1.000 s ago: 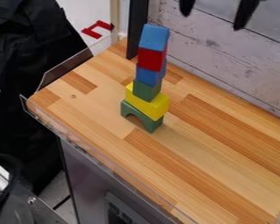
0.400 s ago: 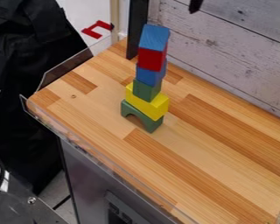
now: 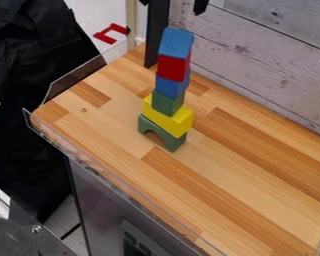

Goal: Move the blue block to the right side of the table

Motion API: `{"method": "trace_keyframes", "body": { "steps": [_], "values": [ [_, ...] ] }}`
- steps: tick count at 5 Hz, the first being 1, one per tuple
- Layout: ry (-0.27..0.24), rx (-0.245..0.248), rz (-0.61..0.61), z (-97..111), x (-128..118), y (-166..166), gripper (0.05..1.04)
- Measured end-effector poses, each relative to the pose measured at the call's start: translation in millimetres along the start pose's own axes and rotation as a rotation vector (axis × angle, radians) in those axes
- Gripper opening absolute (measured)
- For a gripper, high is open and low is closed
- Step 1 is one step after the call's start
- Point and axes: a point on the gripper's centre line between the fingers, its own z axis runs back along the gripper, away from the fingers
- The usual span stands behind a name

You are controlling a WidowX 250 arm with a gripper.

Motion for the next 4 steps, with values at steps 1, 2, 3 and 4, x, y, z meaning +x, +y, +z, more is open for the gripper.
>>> {"method": "trace_keyframes", "body": {
  "steps": [1,2,3,4],
  "values": [
    [0.020,-0.008,-0.009,-4.8,-3.2,-3.6,1.000],
    [0.027,-0.025,-0.027,-9.1,-4.6,-9.5,1.000],
    [0.043,-0.036,-0.042,-13.9,-8.5,-13.1,1.000],
    [0.054,-0.041,-0.048,-17.6,-11.0,-14.0,1.000]
  ]
}}
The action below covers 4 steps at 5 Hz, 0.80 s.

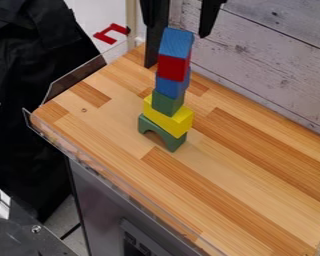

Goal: Move the blue block to the right side of the table

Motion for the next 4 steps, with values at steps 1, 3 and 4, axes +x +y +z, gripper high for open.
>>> {"method": "trace_keyframes", "body": {
  "steps": [1,3,4],
  "values": [
    [0.021,-0.008,-0.003,-6.4,-3.9,-0.3,1.000],
    [0.042,-0.019,0.002,-15.5,-7.4,2.8,0.697],
    [0.041,-0.021,0.004,-16.2,-7.2,3.0,0.570]
  ]
}}
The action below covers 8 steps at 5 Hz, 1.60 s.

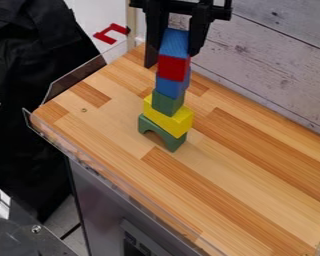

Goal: Move the blue block to the right side of the table

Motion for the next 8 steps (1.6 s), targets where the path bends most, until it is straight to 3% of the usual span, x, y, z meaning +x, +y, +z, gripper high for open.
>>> {"method": "trace_keyframes", "body": {
  "steps": [2,4,5,6,7,8],
  "values": [
    [-0.001,0.016,0.014,2.1,-1.7,2.3,0.569],
    [-0.127,0.067,-0.070,44.7,-15.0,-30.0,0.569],
    [-0.124,0.063,-0.162,42.8,-22.5,-61.1,0.569],
    [-0.036,0.063,-0.294,5.6,-31.6,-103.7,0.569],
    [-0.025,0.046,-0.386,-17.4,-38.7,-131.4,0.569],
    [-0.023,0.035,-0.393,-47.1,-39.7,-137.2,0.569]
  ]
}}
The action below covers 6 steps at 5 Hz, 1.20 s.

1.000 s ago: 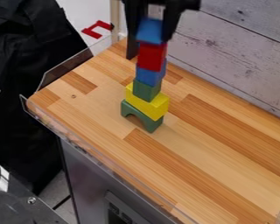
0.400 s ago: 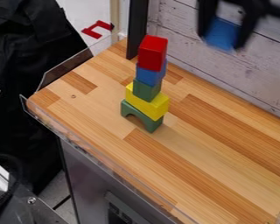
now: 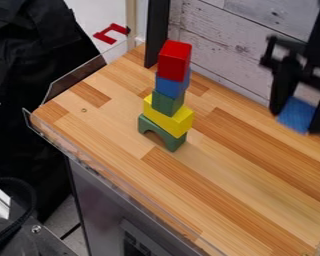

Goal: Move the blue block to the right side of the table

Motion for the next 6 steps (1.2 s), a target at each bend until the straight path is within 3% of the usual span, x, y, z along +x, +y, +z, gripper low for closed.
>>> {"method": "trace_keyframes", "body": {
  "steps": [2,3,4,5,6],
  "values": [
    [0.007,0.006,0.073,-45.8,-9.3,15.5,0.569],
    [-0.040,0.031,0.121,-61.1,-9.5,26.1,0.569],
    [-0.010,0.023,0.112,-79.3,-10.1,24.4,0.569],
    [0.026,0.012,0.088,-89.9,-12.6,22.1,0.569],
    [0.014,0.006,0.070,-88.9,-8.8,18.1,0.569]
  ]
}}
